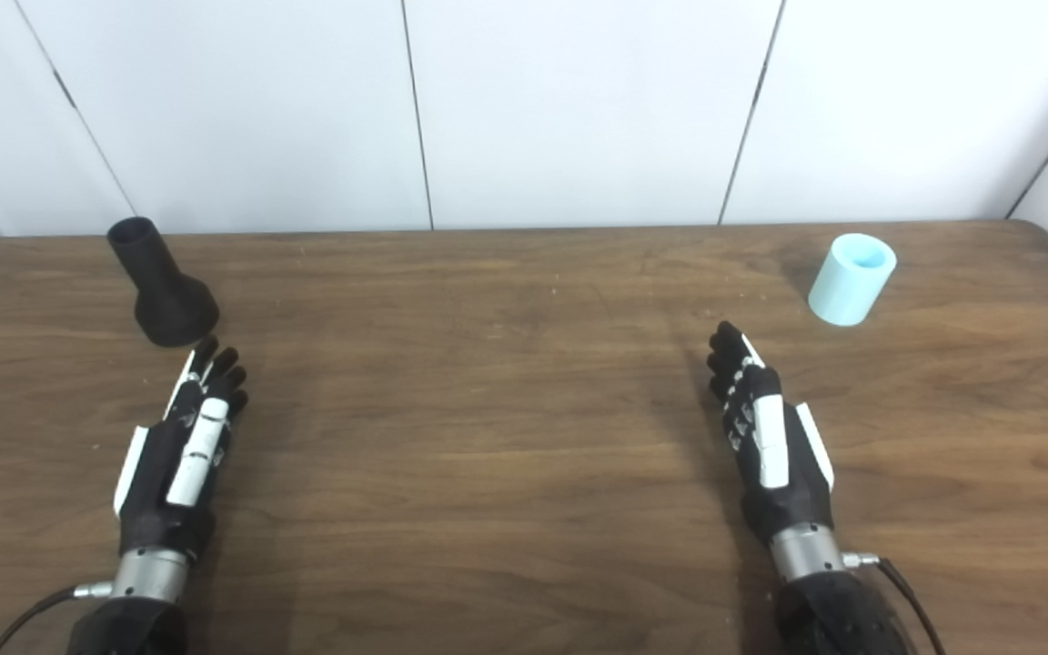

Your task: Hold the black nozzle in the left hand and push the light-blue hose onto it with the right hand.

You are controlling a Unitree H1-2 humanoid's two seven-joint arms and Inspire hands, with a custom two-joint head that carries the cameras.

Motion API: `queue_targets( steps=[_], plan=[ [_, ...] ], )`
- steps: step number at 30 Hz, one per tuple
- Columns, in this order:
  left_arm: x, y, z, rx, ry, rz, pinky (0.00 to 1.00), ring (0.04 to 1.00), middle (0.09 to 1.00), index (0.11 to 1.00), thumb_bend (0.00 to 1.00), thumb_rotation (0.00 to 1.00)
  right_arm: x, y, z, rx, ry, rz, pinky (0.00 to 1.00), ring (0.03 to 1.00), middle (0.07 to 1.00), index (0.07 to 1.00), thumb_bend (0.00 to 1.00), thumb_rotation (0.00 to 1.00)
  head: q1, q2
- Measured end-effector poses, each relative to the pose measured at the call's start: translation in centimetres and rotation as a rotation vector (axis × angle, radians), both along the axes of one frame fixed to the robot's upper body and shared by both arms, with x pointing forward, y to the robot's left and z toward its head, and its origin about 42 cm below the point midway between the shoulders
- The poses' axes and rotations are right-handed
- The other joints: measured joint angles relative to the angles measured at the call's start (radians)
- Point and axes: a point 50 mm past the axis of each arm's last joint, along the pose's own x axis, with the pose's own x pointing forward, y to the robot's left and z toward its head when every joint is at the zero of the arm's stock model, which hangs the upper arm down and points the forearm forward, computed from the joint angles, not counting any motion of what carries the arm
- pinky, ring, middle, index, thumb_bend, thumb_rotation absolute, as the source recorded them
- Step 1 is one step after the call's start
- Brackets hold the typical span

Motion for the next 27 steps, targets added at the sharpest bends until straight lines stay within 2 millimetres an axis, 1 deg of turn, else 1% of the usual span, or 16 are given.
queue_targets(
  steps=[22,27],
  plan=[
    [-0.06,-0.07,-0.19,0.003,-0.020,-0.001,0.94,0.961,0.964,0.949,0.41,0.71,-0.03,0.07,0.07,0.000,0.002,0.003,1.00,0.977,0.958,0.958,0.51,1.00,-0.006,-0.002],
    [-0.07,-0.04,-0.18,0.006,-0.023,-0.003,0.94,0.962,0.964,0.949,0.41,0.71,-0.06,0.10,0.30,-0.001,0.007,0.003,0.98,0.963,0.952,0.959,0.45,1.00,-0.005,0.000]
  ],
)
